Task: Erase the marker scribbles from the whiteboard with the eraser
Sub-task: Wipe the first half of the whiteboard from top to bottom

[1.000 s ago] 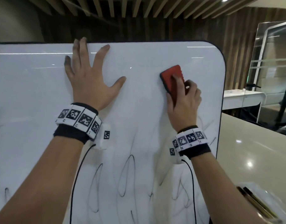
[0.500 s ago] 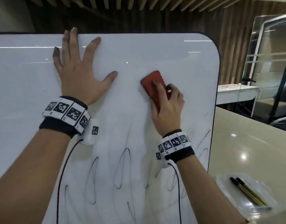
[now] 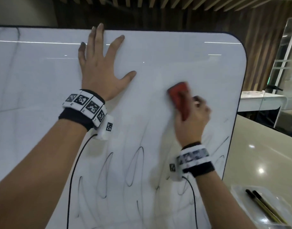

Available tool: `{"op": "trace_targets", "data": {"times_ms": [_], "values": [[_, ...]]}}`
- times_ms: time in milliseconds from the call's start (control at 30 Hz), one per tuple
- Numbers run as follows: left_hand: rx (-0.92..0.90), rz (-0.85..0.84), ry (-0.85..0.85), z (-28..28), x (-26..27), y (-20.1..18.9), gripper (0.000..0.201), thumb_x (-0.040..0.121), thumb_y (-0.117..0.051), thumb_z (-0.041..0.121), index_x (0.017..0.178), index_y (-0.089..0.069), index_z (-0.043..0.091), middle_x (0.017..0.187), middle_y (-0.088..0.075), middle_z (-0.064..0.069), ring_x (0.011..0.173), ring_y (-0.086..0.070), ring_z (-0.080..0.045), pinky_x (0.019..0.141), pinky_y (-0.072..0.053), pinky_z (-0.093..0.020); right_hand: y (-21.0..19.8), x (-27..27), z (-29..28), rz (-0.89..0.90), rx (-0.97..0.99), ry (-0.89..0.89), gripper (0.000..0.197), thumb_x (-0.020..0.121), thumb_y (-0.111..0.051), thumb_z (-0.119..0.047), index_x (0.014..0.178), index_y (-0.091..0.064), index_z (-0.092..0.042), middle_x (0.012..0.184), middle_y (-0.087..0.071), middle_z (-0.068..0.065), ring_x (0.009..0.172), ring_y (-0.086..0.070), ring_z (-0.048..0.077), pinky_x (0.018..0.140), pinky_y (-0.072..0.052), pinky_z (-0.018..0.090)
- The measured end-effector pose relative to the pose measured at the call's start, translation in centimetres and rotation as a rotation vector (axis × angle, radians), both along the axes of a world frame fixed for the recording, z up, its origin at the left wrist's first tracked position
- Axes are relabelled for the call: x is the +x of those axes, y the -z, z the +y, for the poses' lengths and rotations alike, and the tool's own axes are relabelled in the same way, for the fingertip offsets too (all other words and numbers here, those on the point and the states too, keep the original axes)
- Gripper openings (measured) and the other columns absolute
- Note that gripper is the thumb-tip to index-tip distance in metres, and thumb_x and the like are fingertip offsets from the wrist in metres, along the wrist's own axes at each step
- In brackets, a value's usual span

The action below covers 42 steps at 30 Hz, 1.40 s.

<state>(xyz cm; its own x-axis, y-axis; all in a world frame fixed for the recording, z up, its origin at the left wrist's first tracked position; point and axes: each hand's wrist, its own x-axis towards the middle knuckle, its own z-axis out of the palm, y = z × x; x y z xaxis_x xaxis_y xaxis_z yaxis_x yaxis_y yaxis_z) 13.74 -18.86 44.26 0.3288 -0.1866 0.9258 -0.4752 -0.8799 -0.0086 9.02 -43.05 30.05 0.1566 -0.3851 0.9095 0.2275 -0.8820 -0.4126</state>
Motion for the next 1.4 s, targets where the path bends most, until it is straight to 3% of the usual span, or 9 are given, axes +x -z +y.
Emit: {"op": "trace_targets", "data": {"times_ms": [167, 400, 500, 667, 833, 900, 1133, 1333, 1400], "values": [[0.103, -0.002, 0.005, 1.9, -0.2, 2.0, 0.085, 0.087, -0.056, 0.064, 0.159, -0.022, 0.033, 0.170, -0.003, -0.010, 0.157, -0.004, -0.031, 0.125, -0.007, -0.058, -2.4, 0.7, -0.7, -0.084, 0.366, 0.004, 0.058, 0.084, -0.068, -0.022, 0.141, -0.057, -0.031, 0.133, -0.051, 0.013, 0.114, -0.048, 0.037, 0.102, -0.041, 0.051], [0.230, 0.048, -0.027, 4.3, -0.6, 4.7, 0.079, 0.093, -0.054, 0.059, 0.160, -0.020, 0.032, 0.170, -0.003, -0.007, 0.157, -0.004, -0.028, 0.125, -0.011, -0.058, 7.9, 0.6, 7.1, 0.111, -0.574, -0.128, 0.044, 0.087, -0.075, -0.015, 0.125, -0.070, -0.035, 0.127, -0.061, 0.011, 0.110, -0.051, 0.036, 0.094, -0.044, 0.053], [0.172, 0.039, 0.091, 6.3, -1.2, 4.6, 0.069, 0.091, -0.059, 0.050, 0.153, -0.037, 0.029, 0.169, -0.016, -0.006, 0.156, -0.015, -0.026, 0.124, -0.018, -0.055, 3.1, 0.7, 5.9, -0.005, -0.335, -0.100, 0.046, 0.086, -0.073, -0.016, 0.128, -0.069, -0.033, 0.128, -0.058, 0.012, 0.111, -0.049, 0.036, 0.098, -0.041, 0.049], [-0.093, 0.037, -0.149, 10.8, -1.2, 6.9, 0.069, 0.097, -0.050, 0.058, 0.157, -0.027, 0.034, 0.170, -0.011, -0.004, 0.156, -0.013, -0.026, 0.123, -0.012, -0.055, -2.2, 1.8, 5.8, -0.118, 0.130, -0.083, 0.054, 0.082, -0.068, -0.021, 0.135, -0.063, -0.032, 0.131, -0.052, 0.013, 0.110, -0.048, 0.033, 0.099, -0.037, 0.043], [0.033, 0.056, -0.221, 12.4, -0.4, 7.9, 0.069, 0.100, -0.044, 0.059, 0.160, -0.018, 0.035, 0.170, -0.007, -0.004, 0.157, -0.011, -0.024, 0.124, -0.008, -0.056, 9.4, 1.7, 12.3, 0.087, -0.619, -0.199, 0.048, 0.079, -0.076, -0.007, 0.119, -0.071, -0.033, 0.129, -0.058, 0.012, 0.109, -0.052, 0.038, 0.095, -0.043, 0.052], [0.028, 0.058, -0.193, 12.6, -0.3, 8.0, 0.067, 0.101, -0.043, 0.056, 0.160, -0.018, 0.035, 0.170, -0.006, -0.003, 0.157, -0.010, -0.024, 0.124, -0.008, -0.056, 9.2, 1.8, 12.1, 0.127, -0.777, -0.227, 0.050, 0.078, -0.078, -0.006, 0.118, -0.071, -0.036, 0.127, -0.059, 0.009, 0.107, -0.052, 0.036, 0.094, -0.044, 0.051], [-0.038, 0.018, -0.080, 12.8, 0.0, 8.5, 0.050, 0.109, -0.030, 0.029, 0.159, -0.025, 0.034, 0.170, -0.010, -0.001, 0.157, -0.009, -0.019, 0.124, -0.006, -0.054, -2.4, 2.7, 12.4, -0.072, -0.189, -0.163, 0.050, 0.082, -0.070, -0.012, 0.128, -0.069, -0.033, 0.130, -0.055, 0.011, 0.117, -0.042, 0.030, 0.101, -0.037, 0.045], [0.008, 0.031, -0.132, 13.0, -0.1, 8.5, 0.053, 0.108, -0.033, 0.022, 0.159, -0.023, 0.033, 0.170, -0.010, -0.003, 0.157, -0.012, -0.022, 0.124, -0.009, -0.056, 10.6, 2.3, 16.7, 0.173, -0.883, -0.265, 0.052, 0.078, -0.073, -0.004, 0.119, -0.072, -0.036, 0.128, -0.058, 0.010, 0.113, -0.049, 0.034, 0.103, -0.037, 0.051], [0.015, 0.019, -0.162, 13.1, -0.1, 8.8, 0.056, 0.107, -0.035, 0.020, 0.160, -0.020, 0.033, 0.170, -0.010, -0.004, 0.157, -0.012, -0.023, 0.124, -0.010, -0.056, 9.1, 2.3, 16.2, 0.183, -0.939, -0.256, 0.052, 0.080, -0.071, -0.004, 0.120, -0.071, -0.037, 0.128, -0.060, 0.010, 0.113, -0.050, 0.033, 0.104, -0.036, 0.050]]}}
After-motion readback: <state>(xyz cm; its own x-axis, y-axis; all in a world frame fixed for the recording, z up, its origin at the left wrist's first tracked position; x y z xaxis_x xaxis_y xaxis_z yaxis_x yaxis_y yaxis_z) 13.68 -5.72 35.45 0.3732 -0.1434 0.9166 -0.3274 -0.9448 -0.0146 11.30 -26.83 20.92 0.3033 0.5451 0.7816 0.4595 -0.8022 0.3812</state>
